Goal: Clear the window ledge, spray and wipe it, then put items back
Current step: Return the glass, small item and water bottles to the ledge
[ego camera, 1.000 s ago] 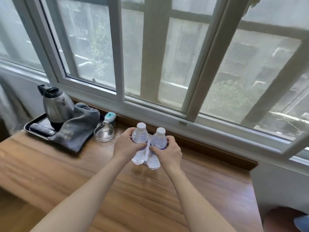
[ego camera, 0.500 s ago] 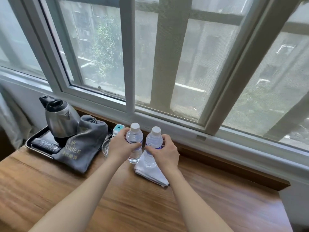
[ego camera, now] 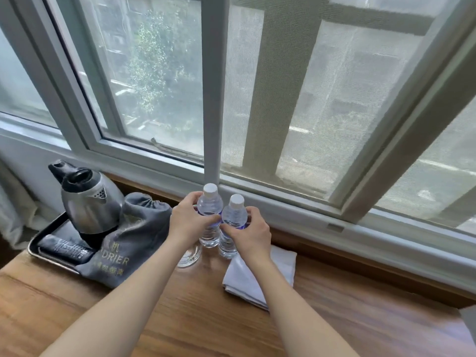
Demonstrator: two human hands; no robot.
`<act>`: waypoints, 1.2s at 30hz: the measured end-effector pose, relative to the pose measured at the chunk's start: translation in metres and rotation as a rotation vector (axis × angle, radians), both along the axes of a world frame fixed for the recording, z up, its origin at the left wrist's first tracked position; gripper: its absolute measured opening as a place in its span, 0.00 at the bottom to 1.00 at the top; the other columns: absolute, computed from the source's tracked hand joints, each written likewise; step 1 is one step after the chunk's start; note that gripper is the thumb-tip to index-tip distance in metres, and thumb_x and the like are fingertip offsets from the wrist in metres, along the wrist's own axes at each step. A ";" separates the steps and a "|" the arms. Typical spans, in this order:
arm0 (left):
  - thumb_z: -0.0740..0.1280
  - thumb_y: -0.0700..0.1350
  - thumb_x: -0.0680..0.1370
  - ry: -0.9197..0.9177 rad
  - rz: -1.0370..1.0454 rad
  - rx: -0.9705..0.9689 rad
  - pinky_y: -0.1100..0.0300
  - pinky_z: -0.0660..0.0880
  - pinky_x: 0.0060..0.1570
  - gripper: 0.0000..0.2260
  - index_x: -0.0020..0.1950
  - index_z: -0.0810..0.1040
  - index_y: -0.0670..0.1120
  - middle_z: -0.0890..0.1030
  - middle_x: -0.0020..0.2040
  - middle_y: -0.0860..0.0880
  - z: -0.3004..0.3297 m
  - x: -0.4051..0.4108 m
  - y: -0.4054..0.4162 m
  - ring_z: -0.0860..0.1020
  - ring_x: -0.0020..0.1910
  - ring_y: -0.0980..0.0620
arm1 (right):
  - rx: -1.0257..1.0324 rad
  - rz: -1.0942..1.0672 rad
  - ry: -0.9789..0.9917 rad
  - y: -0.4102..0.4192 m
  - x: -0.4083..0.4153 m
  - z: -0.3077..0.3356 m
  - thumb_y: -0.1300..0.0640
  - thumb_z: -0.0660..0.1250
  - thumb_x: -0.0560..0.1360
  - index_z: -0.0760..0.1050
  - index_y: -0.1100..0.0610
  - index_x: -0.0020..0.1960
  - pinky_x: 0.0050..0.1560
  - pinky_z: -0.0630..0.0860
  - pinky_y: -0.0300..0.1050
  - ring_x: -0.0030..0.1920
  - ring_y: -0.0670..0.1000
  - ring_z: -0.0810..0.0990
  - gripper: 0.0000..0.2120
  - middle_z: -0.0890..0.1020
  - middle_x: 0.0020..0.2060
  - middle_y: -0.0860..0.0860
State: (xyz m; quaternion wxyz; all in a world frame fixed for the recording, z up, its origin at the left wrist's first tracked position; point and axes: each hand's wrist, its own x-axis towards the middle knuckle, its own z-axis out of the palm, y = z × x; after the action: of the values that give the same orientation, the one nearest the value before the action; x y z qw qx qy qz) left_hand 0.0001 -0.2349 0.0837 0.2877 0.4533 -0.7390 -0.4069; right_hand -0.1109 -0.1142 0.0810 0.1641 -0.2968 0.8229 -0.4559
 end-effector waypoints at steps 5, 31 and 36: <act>0.82 0.47 0.62 0.017 -0.066 0.050 0.61 0.72 0.48 0.30 0.62 0.77 0.52 0.83 0.50 0.53 -0.001 -0.006 -0.022 0.79 0.49 0.56 | 0.017 -0.066 -0.021 -0.016 0.005 -0.001 0.44 0.80 0.63 0.73 0.47 0.51 0.45 0.71 0.42 0.47 0.47 0.79 0.23 0.81 0.44 0.41; 0.82 0.47 0.64 -0.039 -0.207 0.049 0.56 0.76 0.54 0.30 0.63 0.75 0.53 0.82 0.52 0.55 -0.028 -0.016 -0.048 0.78 0.52 0.56 | 0.005 -0.067 -0.011 -0.028 -0.005 -0.021 0.48 0.80 0.67 0.73 0.46 0.56 0.48 0.69 0.39 0.49 0.45 0.76 0.23 0.79 0.47 0.42; 0.81 0.45 0.65 -0.035 -0.222 0.037 0.58 0.75 0.54 0.29 0.63 0.75 0.54 0.81 0.53 0.55 -0.031 -0.013 -0.049 0.79 0.53 0.55 | -0.026 -0.062 -0.025 -0.028 -0.006 -0.024 0.50 0.80 0.66 0.73 0.44 0.56 0.50 0.73 0.39 0.50 0.45 0.79 0.23 0.82 0.49 0.42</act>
State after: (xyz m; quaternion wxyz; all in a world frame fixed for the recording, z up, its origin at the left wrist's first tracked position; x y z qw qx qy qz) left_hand -0.0131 -0.2840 0.0525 0.2198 0.3810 -0.7818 -0.4419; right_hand -0.1168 -0.1422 0.0569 0.1562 -0.2676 0.8236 -0.4750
